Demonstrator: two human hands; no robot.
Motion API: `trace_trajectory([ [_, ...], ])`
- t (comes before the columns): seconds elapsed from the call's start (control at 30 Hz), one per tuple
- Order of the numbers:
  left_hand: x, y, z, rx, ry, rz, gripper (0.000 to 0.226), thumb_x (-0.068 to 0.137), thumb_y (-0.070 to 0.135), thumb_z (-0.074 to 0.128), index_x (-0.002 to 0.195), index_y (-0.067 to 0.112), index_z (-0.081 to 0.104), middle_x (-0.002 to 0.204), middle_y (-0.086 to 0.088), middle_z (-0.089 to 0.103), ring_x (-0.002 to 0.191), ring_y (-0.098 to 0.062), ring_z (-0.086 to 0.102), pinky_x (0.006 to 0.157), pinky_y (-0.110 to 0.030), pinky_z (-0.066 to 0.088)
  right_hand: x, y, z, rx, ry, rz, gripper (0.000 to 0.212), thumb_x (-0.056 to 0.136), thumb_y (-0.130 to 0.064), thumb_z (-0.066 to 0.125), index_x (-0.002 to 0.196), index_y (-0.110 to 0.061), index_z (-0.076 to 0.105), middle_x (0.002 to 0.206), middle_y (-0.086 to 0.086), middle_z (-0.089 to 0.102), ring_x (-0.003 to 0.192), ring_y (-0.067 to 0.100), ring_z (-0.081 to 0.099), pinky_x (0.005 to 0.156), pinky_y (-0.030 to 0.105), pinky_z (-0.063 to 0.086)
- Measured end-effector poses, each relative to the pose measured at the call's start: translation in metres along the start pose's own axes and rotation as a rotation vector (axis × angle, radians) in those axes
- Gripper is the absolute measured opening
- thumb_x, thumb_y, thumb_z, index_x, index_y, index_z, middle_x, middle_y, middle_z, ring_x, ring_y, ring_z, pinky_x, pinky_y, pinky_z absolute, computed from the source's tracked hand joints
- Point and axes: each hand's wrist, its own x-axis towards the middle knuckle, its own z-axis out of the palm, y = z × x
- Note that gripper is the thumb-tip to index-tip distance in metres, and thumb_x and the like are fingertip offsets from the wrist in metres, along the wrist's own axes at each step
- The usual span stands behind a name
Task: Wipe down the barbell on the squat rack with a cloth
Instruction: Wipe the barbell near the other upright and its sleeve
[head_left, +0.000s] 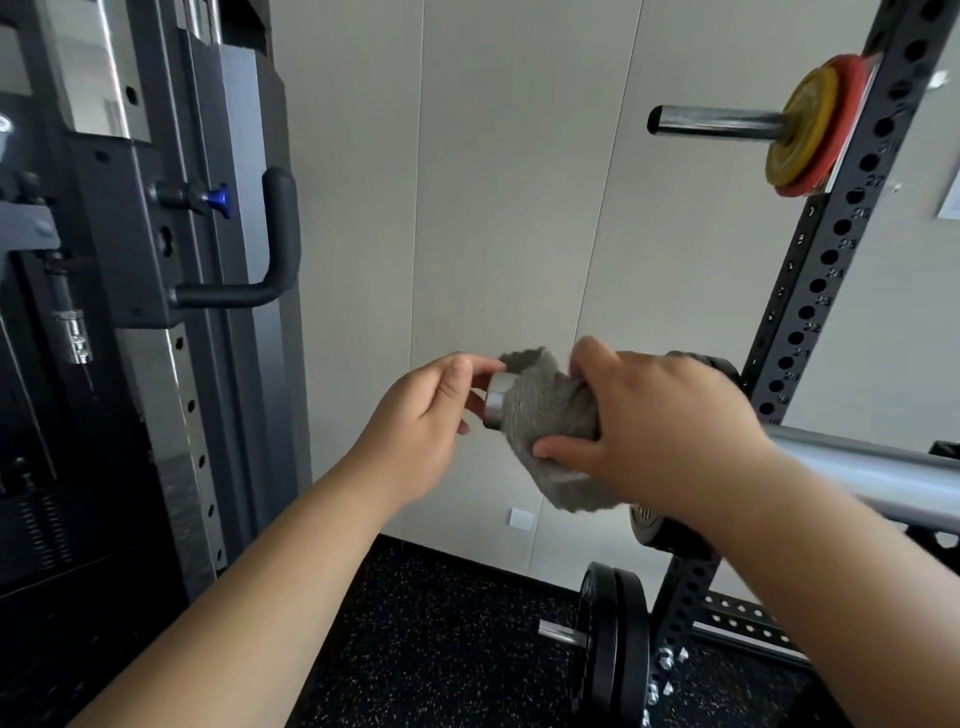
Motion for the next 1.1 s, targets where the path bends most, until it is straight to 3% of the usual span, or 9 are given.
trace_trajectory([
  [0.17,-0.006,0.003,0.004,-0.045,-0.027,-0.008,0.045,0.111,0.040,0.032,0.127,0.020,0.068,0.114,0.007,0.075,0.111,-0.012,0.069,0.094,-0.034,0.056,0.035,-0.022,-0.008,-0.034,-0.238,-0.021,0.072,0.076,-0.094,0.044,0.093,-0.025,0.055,0.081,-0.004,0.058,0.079,0.022,0.061,0.069,0.036,0.054],
  [0.3,-0.011,0.010,0.003,-0.123,0.017,0.011,0.045,0.111,0.036,0.031,0.125,0.018,0.070,0.116,0.005,0.076,0.113,-0.011,0.069,0.100,-0.031,0.054,0.026,-0.042,0.009,-0.057,-0.024,-0.057,0.060,0.086,-0.080,0.054,0.099,-0.022,0.046,0.076,-0.006,0.046,0.073,0.025,0.057,0.062,0.033,0.037],
  [0.4,-0.011,0.012,0.002,-0.163,0.077,0.030,0.045,0.110,0.038,0.033,0.120,0.018,0.072,0.119,0.002,0.076,0.116,-0.017,0.070,0.104,-0.042,0.054,0.001,-0.023,0.011,-0.135,0.156,-0.095,0.052,0.084,-0.070,0.065,0.099,-0.024,0.047,0.079,-0.006,0.053,0.069,0.025,0.064,0.058,0.031,0.033],
  [0.53,-0.013,0.015,0.000,-0.088,0.095,0.082,0.043,0.109,0.035,0.035,0.120,0.016,0.072,0.120,0.004,0.075,0.118,-0.017,0.068,0.107,-0.048,0.051,0.002,0.001,-0.010,-0.035,-0.139,0.046,0.060,0.079,-0.084,0.054,0.105,-0.030,0.047,0.075,-0.009,0.047,0.076,0.024,0.054,0.062,0.032,0.044],
  [0.67,-0.019,0.018,0.005,-0.041,0.144,0.150,0.039,0.109,0.034,0.036,0.125,0.018,0.068,0.120,0.009,0.073,0.121,-0.016,0.066,0.106,-0.046,0.051,0.037,-0.031,-0.009,0.020,-0.218,-0.058,0.061,0.082,-0.083,0.050,0.109,-0.029,0.054,0.077,-0.008,0.046,0.079,0.025,0.054,0.066,0.035,0.048],
  [0.77,-0.018,0.018,0.006,-0.111,0.199,0.128,0.040,0.109,0.033,0.033,0.128,0.016,0.065,0.120,0.004,0.073,0.118,-0.019,0.068,0.105,-0.045,0.052,0.035,-0.040,0.008,-0.025,-0.046,-0.106,0.058,0.086,-0.079,0.055,0.098,-0.024,0.045,0.074,-0.006,0.044,0.068,0.025,0.051,0.058,0.033,0.037],
  [0.87,-0.016,0.017,0.009,-0.209,0.203,0.086,0.040,0.108,0.031,0.034,0.127,0.012,0.063,0.118,-0.003,0.074,0.112,-0.021,0.071,0.102,-0.039,0.055,0.010,-0.024,0.020,-0.073,0.245,-0.179,0.044,0.081,-0.052,0.079,0.086,-0.018,0.051,0.069,-0.001,0.053,0.049,0.026,0.056,0.047,0.030,0.034],
  [1.0,-0.015,0.009,0.012,-0.190,0.199,0.018,0.041,0.107,0.034,0.036,0.118,0.014,0.070,0.111,0.000,0.077,0.106,-0.018,0.074,0.095,-0.039,0.059,-0.001,-0.002,0.002,-0.003,0.050,0.011,0.055,0.094,-0.080,0.028,0.092,-0.026,0.041,0.071,-0.007,0.045,0.067,0.025,0.051,0.057,0.033,0.039],
  [1.1,-0.015,0.010,0.014,-0.187,0.187,-0.029,0.036,0.109,0.034,0.038,0.110,0.023,0.073,0.106,0.004,0.078,0.103,-0.014,0.074,0.094,-0.036,0.059,0.022,-0.016,-0.007,0.025,-0.109,0.033,0.069,0.089,-0.087,0.020,0.089,-0.024,0.049,0.079,-0.001,0.056,0.076,0.027,0.056,0.066,0.036,0.048],
])
